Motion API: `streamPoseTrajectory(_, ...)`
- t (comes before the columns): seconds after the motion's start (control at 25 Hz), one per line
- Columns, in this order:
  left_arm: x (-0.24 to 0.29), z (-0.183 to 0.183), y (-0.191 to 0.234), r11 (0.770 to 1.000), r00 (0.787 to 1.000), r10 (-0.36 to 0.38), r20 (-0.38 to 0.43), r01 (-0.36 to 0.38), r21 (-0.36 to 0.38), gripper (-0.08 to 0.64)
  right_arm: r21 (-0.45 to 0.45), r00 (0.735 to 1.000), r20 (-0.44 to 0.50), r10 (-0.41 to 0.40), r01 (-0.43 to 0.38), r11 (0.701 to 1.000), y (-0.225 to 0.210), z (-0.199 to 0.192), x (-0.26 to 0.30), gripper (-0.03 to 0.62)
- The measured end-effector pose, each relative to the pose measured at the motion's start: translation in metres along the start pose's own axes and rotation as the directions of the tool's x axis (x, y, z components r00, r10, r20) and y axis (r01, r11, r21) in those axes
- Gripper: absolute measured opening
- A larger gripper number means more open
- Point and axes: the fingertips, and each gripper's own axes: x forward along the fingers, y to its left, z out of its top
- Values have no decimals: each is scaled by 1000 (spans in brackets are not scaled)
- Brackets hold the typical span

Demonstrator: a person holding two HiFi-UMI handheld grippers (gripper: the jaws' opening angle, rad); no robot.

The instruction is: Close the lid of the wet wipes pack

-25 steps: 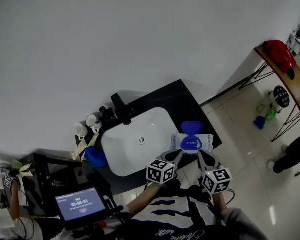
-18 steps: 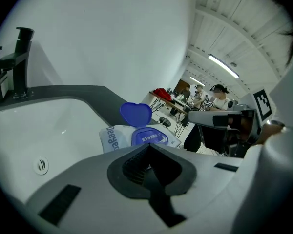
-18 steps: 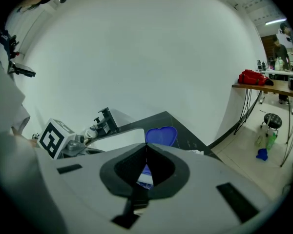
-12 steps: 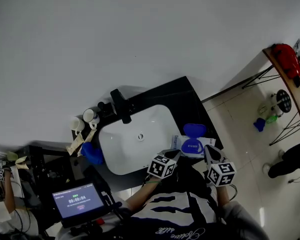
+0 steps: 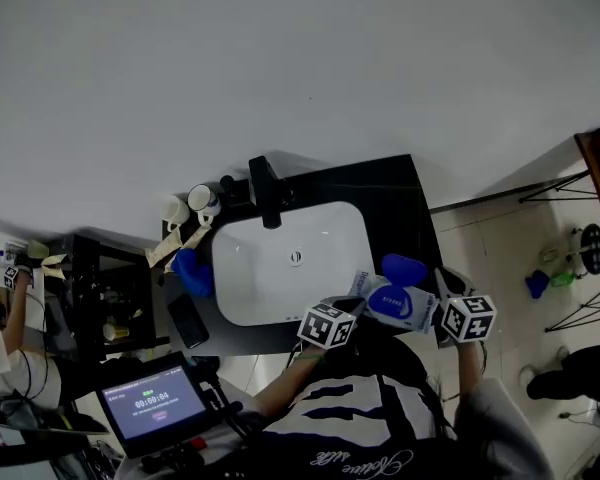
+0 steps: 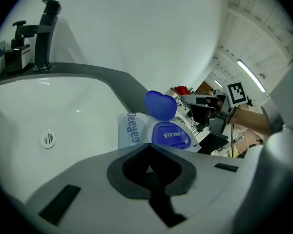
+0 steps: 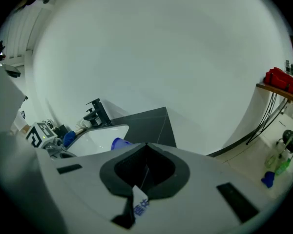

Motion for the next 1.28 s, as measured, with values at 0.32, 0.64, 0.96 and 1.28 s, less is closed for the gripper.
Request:
streamPoseTrajectory(0.32,2,-2,7,996,998,57,4,-56,-75,0,-44,983,-150,107,-115,992,-10,-10,49,-2)
streamPoseTrajectory(0.64,2,-2,9,993,996,84,5,-84,-80,1,-65,979,-122,163,-172,983,21,-12,29,-2)
streamPoseTrajectory(0.96,-1,0,8,996,998,59,19,-58,-73,0,-38,966,-118,231,-237,971,68,-35,-8,-2)
streamPoseTrajectory(1.28,-12,3,11,999,999,49,12,-49,-9,0,-44,951,-218,219,-233,971,102,-83,-11,-2)
